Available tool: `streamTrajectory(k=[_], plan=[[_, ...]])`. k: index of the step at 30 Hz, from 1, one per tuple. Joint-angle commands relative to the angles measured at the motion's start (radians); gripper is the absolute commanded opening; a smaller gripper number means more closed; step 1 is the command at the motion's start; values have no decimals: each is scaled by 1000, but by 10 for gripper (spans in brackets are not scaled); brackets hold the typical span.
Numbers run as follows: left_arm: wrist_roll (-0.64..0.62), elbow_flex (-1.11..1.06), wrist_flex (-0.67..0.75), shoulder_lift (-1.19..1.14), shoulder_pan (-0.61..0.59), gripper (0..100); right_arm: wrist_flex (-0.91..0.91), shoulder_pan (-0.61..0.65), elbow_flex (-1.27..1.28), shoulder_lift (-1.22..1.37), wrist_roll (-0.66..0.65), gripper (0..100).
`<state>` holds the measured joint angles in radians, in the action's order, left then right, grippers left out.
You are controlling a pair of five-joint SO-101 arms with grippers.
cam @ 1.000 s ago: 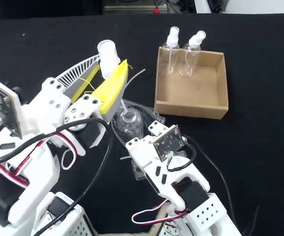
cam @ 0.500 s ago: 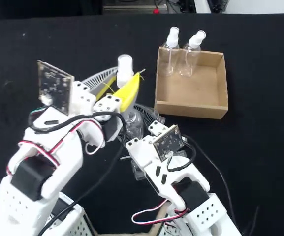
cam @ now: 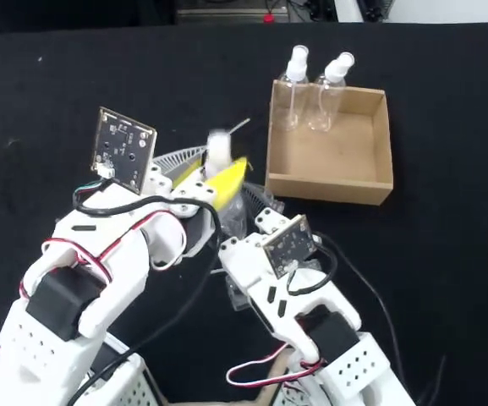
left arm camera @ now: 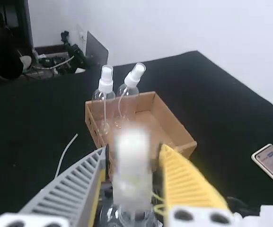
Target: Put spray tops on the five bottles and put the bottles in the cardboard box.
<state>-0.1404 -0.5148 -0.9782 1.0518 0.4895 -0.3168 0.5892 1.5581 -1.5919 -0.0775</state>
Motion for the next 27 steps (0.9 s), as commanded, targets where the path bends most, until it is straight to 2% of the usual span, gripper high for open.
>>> streamTrajectory(k=[1, 9, 13, 16, 19, 22, 27], plan=[[-3, 16, -14, 25, -12, 193, 29, 15, -5, -15, 3, 15], [2, 24, -12, 184, -22, 188, 28, 15, -2, -15, 3, 15], [52, 19, -8, 221, -153, 188, 21, 14, 13, -15, 3, 15], [77, 15, -14, 222, -303, 188, -52, 8, -12, -15, -3, 15], [87, -82, -6, 226, -433, 188, -258, -80, -119, -15, -3, 15], [120, -223, 8, 222, -545, 188, -437, -224, -240, -15, -2, 17], [127, -565, 267, 232, -665, 188, -450, -470, -328, -5, 0, 18]])
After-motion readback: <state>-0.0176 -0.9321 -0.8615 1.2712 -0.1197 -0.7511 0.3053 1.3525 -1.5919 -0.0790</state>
